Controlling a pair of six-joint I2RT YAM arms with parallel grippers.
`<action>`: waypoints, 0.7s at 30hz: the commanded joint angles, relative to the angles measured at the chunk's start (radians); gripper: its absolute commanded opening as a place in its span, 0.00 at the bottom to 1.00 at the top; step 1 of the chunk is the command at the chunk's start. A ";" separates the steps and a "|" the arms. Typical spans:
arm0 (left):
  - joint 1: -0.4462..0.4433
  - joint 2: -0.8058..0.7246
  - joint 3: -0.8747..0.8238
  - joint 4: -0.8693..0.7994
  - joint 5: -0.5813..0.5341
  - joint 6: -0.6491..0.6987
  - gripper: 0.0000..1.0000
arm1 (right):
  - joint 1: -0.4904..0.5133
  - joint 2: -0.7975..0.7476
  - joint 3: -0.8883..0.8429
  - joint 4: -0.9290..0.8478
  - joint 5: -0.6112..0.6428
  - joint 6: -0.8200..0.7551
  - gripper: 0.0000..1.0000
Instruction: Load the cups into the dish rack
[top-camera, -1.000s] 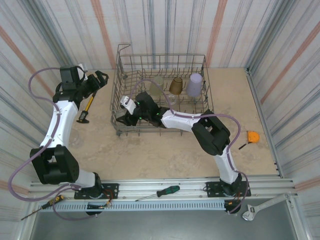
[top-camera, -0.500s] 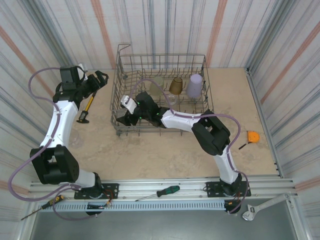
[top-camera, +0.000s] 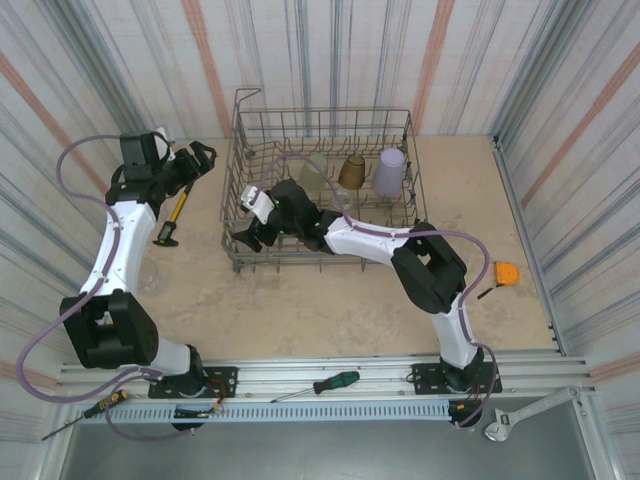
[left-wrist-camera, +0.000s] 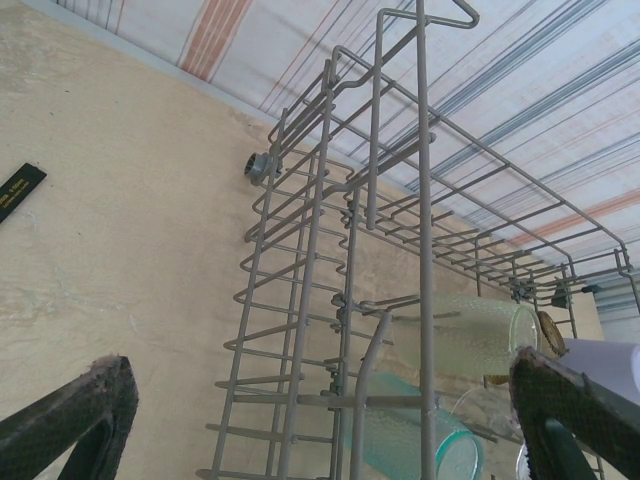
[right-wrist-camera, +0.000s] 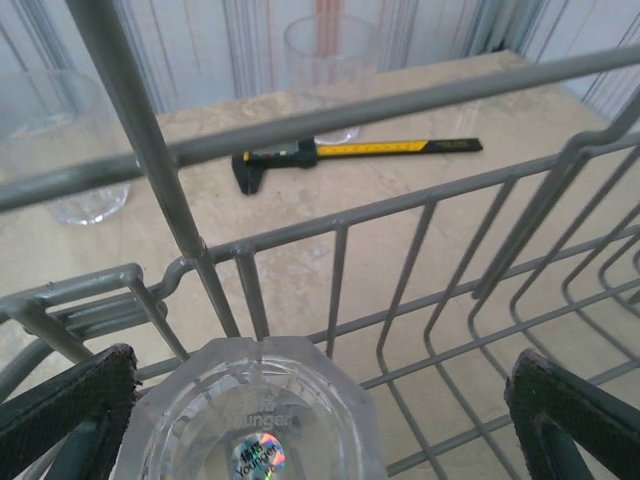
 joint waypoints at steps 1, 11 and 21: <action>-0.002 -0.015 -0.006 -0.002 -0.003 0.004 0.99 | 0.006 -0.087 -0.040 0.020 0.029 0.000 0.99; 0.009 -0.015 -0.005 -0.009 -0.031 -0.008 0.99 | 0.006 -0.165 -0.118 0.050 0.098 0.077 0.99; 0.010 -0.028 0.007 -0.060 -0.114 -0.028 0.99 | 0.013 -0.281 -0.205 0.029 0.229 0.126 0.99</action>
